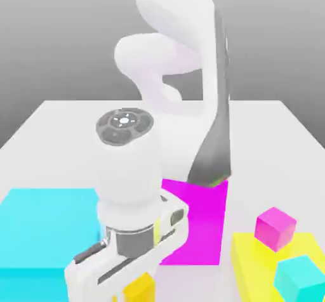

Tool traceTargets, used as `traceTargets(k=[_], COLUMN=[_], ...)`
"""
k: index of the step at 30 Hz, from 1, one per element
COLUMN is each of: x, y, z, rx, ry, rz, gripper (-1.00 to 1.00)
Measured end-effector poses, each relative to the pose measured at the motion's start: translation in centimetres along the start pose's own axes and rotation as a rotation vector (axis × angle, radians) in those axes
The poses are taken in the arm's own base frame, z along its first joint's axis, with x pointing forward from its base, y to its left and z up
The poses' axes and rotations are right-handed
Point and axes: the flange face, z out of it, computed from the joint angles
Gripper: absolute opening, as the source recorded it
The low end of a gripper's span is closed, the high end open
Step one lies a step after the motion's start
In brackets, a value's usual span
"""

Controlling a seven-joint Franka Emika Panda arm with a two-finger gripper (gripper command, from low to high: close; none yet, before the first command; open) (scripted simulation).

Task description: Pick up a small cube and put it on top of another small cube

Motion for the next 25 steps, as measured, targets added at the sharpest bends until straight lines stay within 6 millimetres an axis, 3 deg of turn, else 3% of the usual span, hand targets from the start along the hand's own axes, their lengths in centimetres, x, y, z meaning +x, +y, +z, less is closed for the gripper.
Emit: traceTargets(k=[6, 12, 15, 16, 22, 25], x=[-0.8, 0.4, 0.5, 0.5, 0.5, 0.6], y=[10.8, 20.6, 21.8, 21.8, 21.8, 22.0], z=[-3.7, -8.9, -5.5, -4.3, -3.8, -7.2], rx=[-0.005, 0.030, 0.034, 0.035, 0.034, 0.033], ry=[0.022, -0.020, -0.028, -0.029, -0.028, -0.028], rz=[-0.227, -0.442, -0.465, -0.466, -0.467, -0.469], gripper=[-1.00, -1.00, -1.00, 1.00, 1.00, 1.00])
